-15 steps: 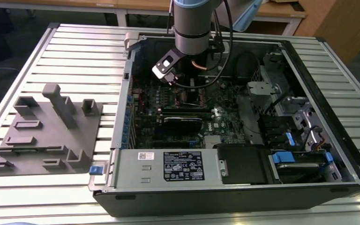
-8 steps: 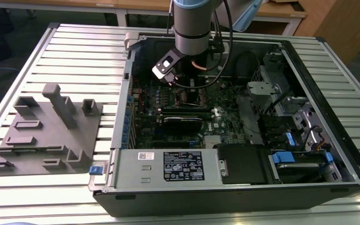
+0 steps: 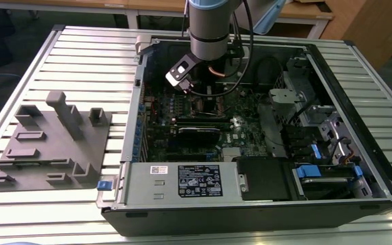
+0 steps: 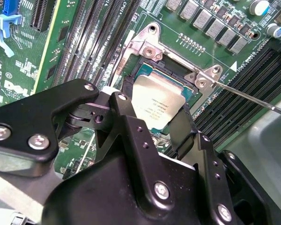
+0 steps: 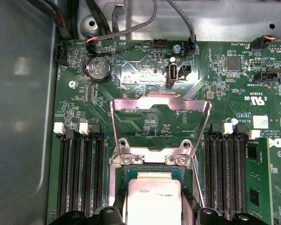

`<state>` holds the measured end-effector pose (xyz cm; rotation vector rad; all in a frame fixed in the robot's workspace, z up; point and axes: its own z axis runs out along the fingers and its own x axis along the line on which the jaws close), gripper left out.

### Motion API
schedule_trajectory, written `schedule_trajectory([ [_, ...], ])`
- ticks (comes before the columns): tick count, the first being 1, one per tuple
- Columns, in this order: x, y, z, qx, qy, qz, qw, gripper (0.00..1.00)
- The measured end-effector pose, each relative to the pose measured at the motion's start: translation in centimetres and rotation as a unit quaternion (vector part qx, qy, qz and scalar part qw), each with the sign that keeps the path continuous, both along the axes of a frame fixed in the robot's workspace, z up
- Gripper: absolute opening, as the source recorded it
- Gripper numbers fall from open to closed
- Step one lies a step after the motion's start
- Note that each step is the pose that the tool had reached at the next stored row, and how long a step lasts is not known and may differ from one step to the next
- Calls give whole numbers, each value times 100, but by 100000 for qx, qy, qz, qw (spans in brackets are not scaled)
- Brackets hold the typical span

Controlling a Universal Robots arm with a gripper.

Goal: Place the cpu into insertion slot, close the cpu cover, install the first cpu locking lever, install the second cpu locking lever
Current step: 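Place the cpu into insertion slot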

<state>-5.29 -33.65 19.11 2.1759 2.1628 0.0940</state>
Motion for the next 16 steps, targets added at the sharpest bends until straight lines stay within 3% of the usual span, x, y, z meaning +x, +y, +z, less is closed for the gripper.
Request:
schedule_trajectory([
  [9,1,2,-4,41,-28,5,100000,55],
  [10,1,1,-3,31,-21,5,100000,61],
  [16,0,0,12,-1,1,2,100000,61],
])
